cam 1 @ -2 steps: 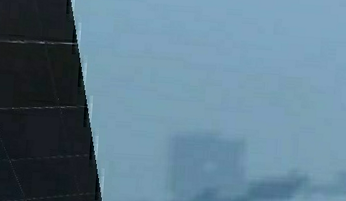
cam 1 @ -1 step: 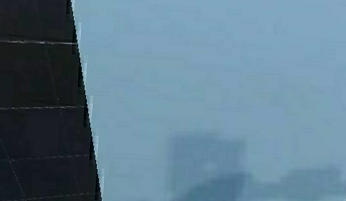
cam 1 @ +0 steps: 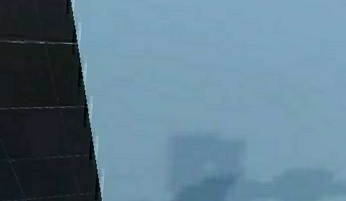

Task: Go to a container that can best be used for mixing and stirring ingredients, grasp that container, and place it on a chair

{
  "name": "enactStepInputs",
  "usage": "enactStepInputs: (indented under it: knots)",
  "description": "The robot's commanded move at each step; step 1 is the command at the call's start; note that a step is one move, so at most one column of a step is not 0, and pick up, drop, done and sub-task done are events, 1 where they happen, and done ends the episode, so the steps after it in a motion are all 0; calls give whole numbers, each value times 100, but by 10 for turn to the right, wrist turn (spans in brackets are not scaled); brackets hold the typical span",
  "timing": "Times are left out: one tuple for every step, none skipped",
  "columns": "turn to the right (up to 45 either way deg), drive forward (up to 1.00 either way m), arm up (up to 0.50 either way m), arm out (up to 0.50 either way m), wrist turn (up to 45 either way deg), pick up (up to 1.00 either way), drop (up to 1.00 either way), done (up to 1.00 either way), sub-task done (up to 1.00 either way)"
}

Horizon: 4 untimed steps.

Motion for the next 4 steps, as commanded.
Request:
enactStepInputs:
  knots:
    - [0,0,0,-34,0,0,0,0,0]
    - [-450,0,0,0,0,0,0,0,0]
    - [-450,0,0,0,0,0,0,0,0]
    - [-450,0,0,0,0,0,0,0,0]
